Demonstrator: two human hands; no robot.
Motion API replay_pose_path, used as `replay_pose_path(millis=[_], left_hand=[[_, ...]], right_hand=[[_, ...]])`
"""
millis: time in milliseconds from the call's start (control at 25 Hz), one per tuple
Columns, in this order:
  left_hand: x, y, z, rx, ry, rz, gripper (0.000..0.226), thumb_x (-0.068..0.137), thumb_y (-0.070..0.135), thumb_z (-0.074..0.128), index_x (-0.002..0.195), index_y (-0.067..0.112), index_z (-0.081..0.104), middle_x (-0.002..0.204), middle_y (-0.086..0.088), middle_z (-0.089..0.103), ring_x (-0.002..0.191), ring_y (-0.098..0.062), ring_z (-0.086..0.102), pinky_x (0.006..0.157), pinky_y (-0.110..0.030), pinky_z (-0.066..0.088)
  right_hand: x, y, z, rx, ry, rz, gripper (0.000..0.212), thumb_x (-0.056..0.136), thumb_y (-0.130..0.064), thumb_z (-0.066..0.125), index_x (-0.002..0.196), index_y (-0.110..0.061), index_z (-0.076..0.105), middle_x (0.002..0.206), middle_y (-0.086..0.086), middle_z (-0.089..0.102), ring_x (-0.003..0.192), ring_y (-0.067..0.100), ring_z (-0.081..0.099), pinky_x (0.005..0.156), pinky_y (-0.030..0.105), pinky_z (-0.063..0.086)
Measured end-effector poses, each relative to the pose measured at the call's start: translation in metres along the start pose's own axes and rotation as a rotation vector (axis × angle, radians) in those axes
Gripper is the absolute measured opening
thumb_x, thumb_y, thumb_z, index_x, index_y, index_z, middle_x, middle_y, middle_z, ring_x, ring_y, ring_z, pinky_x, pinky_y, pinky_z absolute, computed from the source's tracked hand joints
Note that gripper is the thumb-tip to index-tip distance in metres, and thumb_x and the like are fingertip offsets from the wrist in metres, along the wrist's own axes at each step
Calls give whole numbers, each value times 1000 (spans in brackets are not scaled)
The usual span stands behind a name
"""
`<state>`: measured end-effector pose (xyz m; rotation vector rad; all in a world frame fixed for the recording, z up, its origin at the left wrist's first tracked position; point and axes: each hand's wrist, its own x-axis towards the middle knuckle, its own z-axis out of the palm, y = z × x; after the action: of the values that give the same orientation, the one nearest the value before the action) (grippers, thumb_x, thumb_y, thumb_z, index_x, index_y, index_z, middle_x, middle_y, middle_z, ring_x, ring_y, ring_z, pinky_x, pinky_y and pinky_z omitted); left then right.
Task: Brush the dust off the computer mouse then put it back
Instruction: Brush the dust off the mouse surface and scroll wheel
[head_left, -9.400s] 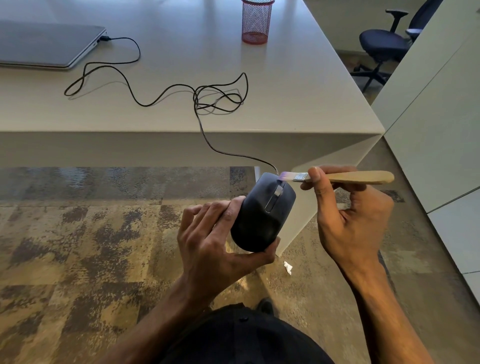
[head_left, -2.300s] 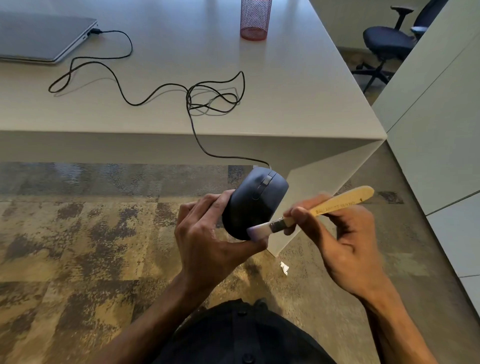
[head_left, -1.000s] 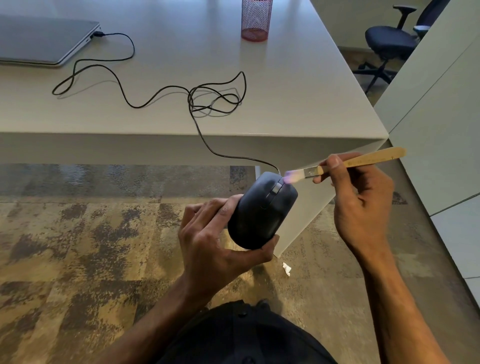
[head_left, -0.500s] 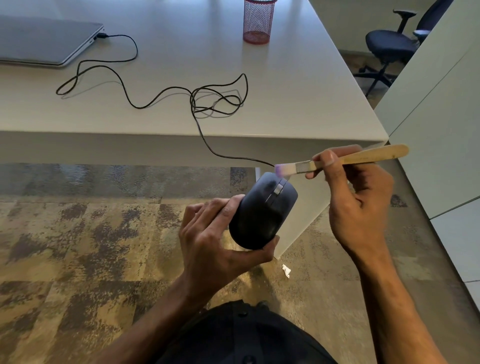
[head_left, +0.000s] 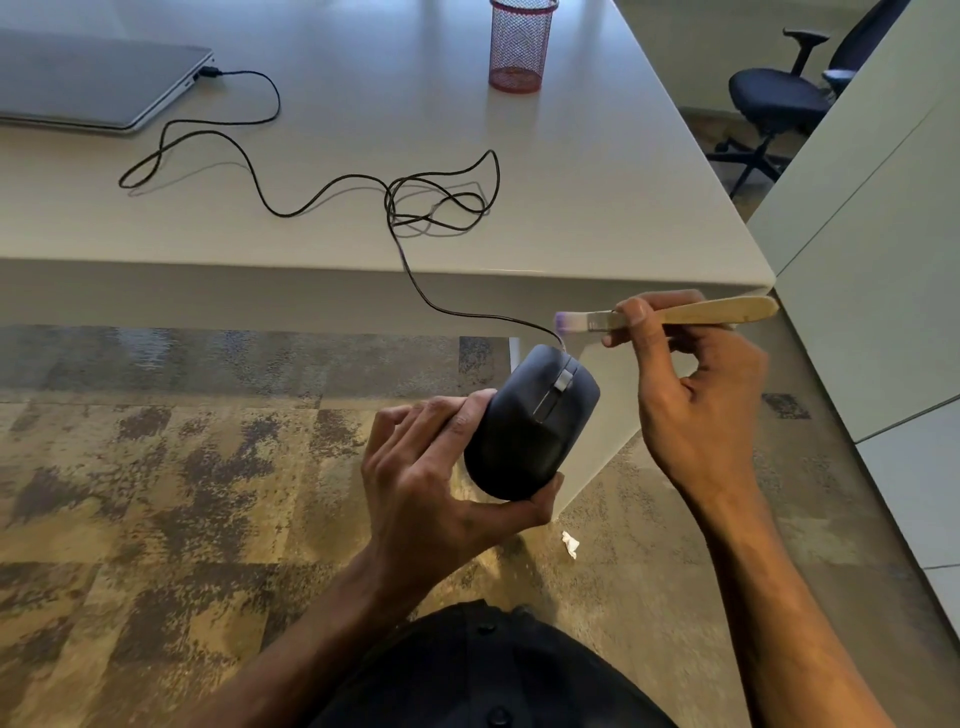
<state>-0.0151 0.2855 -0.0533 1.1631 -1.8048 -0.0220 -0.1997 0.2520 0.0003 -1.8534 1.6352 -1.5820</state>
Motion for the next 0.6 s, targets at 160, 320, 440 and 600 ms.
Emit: replay_pose_path(millis=[160, 320, 440, 600], left_hand=[[0, 0, 1, 5, -5, -2, 69, 72, 62, 67, 105, 1, 67, 96, -6, 69, 89, -11, 57, 83, -25, 40], [0, 0, 1, 23, -23, -26, 71, 68, 61, 70, 105, 1, 67, 97, -6, 69, 89, -11, 55, 84, -22, 37], [1, 0, 1, 38, -31, -65, 71, 66, 61, 70, 105, 2, 66, 95, -5, 68, 87, -10, 54, 80, -23, 37], [3, 0, 0, 57, -42, -127, 71, 67, 63, 68, 105, 3, 67, 93, -4, 68, 82, -10, 56, 77, -22, 36]], right_hand=[[-4, -7, 1, 81, -69, -11, 17, 102, -27, 52, 92, -21, 65, 84, -16, 68, 82, 2, 68, 72, 11, 51], [-14, -19, 3, 207, -170, -59, 20, 101, -25, 51, 88, -26, 66, 78, -11, 69, 77, 12, 68, 69, 24, 55], [-24, -23, 5, 292, -248, -70, 23, 99, -25, 51, 86, -21, 68, 80, -7, 68, 74, 14, 67, 65, 30, 54], [-38, -25, 8, 356, -360, -30, 20, 98, -25, 53, 89, -15, 69, 82, -8, 68, 76, 9, 68, 68, 17, 53]])
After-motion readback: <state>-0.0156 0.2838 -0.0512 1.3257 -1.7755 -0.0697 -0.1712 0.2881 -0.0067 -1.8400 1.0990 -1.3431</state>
